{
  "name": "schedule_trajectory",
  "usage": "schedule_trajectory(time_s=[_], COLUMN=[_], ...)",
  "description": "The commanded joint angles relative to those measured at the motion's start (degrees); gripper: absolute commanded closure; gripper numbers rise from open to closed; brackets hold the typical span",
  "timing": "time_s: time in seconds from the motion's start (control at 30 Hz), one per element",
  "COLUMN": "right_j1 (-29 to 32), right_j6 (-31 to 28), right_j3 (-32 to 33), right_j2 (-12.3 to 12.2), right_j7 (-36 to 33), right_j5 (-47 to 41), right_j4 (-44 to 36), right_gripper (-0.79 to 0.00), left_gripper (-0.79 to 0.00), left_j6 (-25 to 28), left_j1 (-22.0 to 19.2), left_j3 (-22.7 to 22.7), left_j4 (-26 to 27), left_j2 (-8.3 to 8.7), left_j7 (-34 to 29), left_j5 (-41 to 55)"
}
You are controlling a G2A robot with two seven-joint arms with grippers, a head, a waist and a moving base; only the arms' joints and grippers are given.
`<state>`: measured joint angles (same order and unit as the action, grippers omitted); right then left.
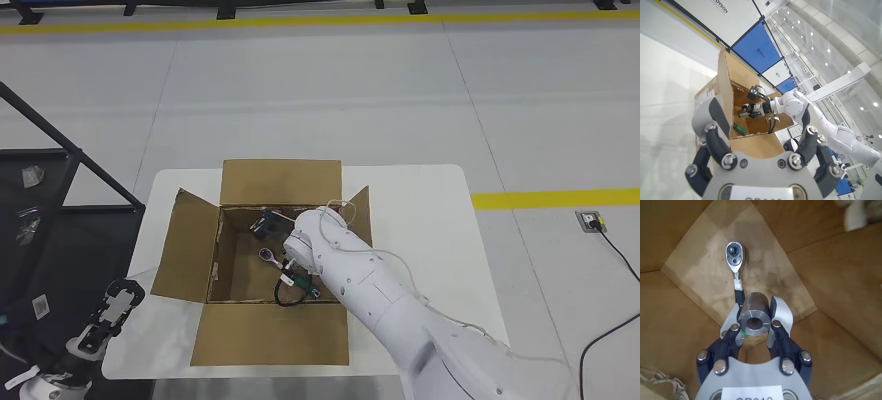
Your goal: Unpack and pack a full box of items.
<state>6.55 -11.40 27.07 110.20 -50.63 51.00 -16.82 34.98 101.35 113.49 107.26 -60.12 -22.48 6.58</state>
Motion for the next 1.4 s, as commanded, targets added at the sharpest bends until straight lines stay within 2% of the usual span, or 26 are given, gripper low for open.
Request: schedule_trajectory(time_s=[0.0, 0.1, 0.13, 0.2, 0.27, 0.57, 0.63, 0.67, 1.17, 1.37], right_j1=[0.14, 0.14, 0.14, 0.14, 0.14, 0.14, 0.14, 0.14, 0.14, 0.68], right_j6=[-0.51, -0.51, -0.51, -0.51, -0.51, -0.51, -0.51, -0.51, -0.51, -2.02], right_j3=[0.15, 0.15, 0.15, 0.15, 0.15, 0.15, 0.15, 0.15, 0.15, 1.21], right_j2=[0.38, 0.38, 0.38, 0.38, 0.38, 0.38, 0.38, 0.38, 0.38, -0.46], right_j7=[0.46, 0.46, 0.46, 0.46, 0.46, 0.46, 0.46, 0.46, 0.46, 4.11], right_j5=[-0.75, -0.75, -0.75, -0.75, -0.75, -0.75, -0.75, -0.75, -0.75, -0.71], right_j4=[0.97, 0.97, 0.97, 0.97, 0.97, 0.97, 0.97, 0.97, 0.97, -0.74], right_gripper=[0.000, 0.000, -0.089, -0.169, -0.283, -0.382, -0.668, -0.785, -0.785, -0.785], left_gripper=[-0.785, -0.785, -0.785, -0.785, -0.785, -0.785, -0.785, -0.785, -0.785, -0.785], left_j6=[0.00, 0.00, 0.00, 0.00, 0.00, 0.00, 0.00, 0.00, 0.00, -0.60], left_j1=[0.00, 0.00, 0.00, 0.00, 0.00, 0.00, 0.00, 0.00, 0.00, -0.18], left_j3=[0.00, 0.00, 0.00, 0.00, 0.00, 0.00, 0.00, 0.00, 0.00, -0.15], left_j4=[0.00, 0.00, 0.00, 0.00, 0.00, 0.00, 0.00, 0.00, 0.00, 0.30], left_j2=[0.00, 0.00, 0.00, 0.00, 0.00, 0.00, 0.00, 0.00, 0.00, -0.08], left_j7=[0.00, 0.00, 0.00, 0.00, 0.00, 0.00, 0.00, 0.00, 0.00, 0.53], left_j5=[0.00, 0.00, 0.00, 0.00, 0.00, 0.00, 0.00, 0.00, 0.00, -0.31])
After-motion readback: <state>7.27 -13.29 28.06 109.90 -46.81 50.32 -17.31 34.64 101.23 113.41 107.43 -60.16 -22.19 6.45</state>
